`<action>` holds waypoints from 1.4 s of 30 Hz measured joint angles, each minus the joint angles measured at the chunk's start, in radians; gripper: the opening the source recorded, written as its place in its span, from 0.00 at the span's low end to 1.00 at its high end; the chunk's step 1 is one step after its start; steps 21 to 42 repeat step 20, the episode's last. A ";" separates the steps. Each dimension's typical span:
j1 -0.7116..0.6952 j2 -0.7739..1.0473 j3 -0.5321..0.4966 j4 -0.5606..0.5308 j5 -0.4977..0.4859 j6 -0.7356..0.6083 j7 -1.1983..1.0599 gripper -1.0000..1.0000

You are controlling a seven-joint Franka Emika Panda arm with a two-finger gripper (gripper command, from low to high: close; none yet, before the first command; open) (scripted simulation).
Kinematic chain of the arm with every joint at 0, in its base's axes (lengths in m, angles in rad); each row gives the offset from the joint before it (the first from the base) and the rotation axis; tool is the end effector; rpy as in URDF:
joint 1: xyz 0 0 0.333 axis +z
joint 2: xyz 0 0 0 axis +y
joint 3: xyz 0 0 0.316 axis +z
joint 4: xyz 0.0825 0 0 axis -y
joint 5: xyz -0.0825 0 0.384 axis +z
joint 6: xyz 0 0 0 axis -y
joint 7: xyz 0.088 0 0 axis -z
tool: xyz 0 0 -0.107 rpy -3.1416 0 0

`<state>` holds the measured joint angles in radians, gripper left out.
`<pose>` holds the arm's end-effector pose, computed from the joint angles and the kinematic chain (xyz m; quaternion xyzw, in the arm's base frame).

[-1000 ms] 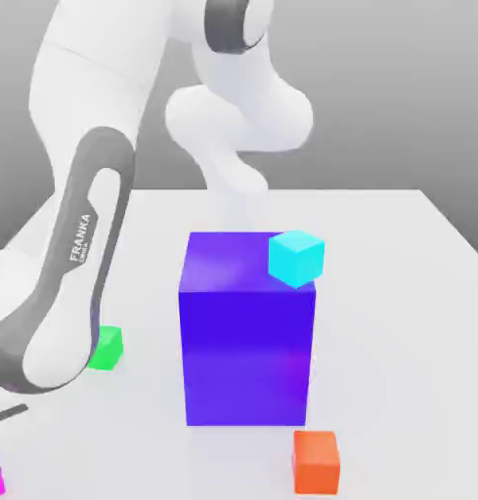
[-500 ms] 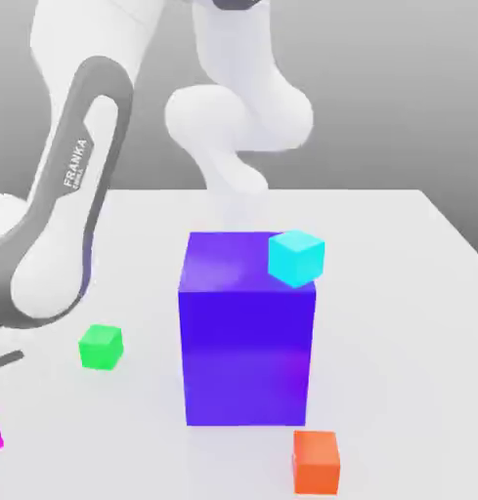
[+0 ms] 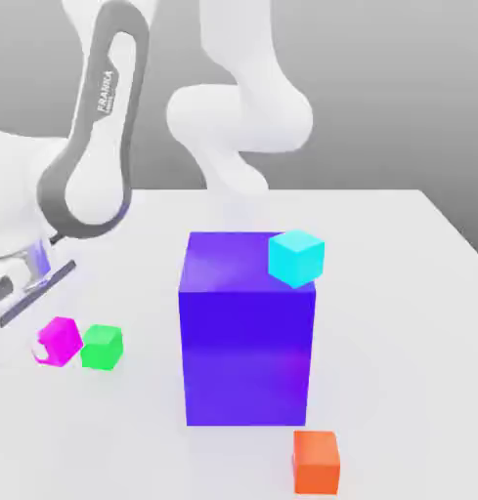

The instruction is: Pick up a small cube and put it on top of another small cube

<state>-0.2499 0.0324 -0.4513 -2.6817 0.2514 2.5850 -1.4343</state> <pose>0.3019 -0.2629 0.2146 -0.9644 -0.2516 -0.0162 0.0792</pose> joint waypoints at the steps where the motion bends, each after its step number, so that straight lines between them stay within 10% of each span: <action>1: -0.017 -0.037 0.006 -0.032 -0.041 0.012 -0.020 0.00; 9: -0.168 -0.292 0.061 -0.262 -0.455 0.099 -0.099 0.00; 16: -0.100 -0.063 0.049 -0.270 -0.292 0.337 -0.236 0.00; 17: -0.093 -0.033 0.055 -0.269 -0.241 0.363 -0.271 1.00; 42: -0.066 -0.033 0.055 -0.269 -0.241 0.363 -0.271 1.00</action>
